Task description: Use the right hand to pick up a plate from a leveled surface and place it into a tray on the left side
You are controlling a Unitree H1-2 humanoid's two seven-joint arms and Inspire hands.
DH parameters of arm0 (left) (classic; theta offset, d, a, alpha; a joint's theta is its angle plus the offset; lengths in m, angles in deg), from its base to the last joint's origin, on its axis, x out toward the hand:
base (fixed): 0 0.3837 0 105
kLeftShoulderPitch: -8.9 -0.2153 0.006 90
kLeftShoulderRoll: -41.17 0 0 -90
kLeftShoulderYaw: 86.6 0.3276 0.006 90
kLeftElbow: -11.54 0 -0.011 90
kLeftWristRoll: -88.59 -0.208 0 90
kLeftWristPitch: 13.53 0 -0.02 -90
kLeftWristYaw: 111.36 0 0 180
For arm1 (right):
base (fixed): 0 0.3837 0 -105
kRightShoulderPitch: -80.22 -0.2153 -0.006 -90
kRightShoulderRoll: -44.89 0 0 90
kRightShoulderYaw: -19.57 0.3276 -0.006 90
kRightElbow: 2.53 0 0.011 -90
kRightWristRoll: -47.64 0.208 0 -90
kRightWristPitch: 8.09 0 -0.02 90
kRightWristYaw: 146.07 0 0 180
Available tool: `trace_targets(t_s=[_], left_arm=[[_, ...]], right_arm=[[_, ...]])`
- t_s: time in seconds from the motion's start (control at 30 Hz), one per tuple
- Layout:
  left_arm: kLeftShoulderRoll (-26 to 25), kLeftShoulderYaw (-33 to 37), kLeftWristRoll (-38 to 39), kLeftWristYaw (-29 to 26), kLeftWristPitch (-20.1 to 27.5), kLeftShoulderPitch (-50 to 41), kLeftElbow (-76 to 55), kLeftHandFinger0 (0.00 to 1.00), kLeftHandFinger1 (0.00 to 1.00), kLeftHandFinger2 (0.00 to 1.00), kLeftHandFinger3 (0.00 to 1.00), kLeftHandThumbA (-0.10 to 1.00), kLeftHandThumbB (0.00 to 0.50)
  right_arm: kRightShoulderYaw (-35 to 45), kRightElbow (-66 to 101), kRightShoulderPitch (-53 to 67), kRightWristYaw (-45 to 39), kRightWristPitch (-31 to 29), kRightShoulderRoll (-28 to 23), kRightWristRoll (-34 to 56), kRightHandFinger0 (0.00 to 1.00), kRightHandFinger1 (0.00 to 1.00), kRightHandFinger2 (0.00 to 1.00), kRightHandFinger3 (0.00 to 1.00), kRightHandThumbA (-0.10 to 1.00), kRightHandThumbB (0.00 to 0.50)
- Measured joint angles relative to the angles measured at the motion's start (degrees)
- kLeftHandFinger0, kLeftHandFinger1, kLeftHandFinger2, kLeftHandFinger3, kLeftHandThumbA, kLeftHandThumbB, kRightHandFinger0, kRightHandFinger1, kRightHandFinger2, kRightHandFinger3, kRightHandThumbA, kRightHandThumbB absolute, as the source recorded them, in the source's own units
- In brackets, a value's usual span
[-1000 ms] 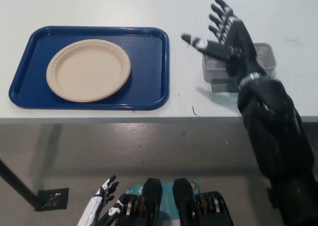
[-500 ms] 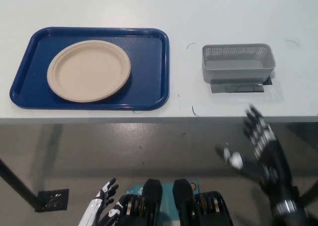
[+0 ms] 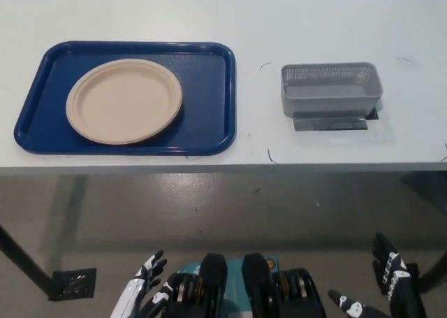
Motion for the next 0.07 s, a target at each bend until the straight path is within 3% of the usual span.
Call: trace_targets(t_s=[0.07], left_arm=[[0.0, 0.0, 0.0, 0.0, 0.0, 0.1, 0.2, 1.00, 1.00, 1.00, 1.00, 0.75, 0.217]], right_arm=[[0.0, -3.7, -0.9, 0.0, -1.7, 0.0, -0.2, 1.00, 1.00, 1.00, 1.00, 1.00, 0.330]])
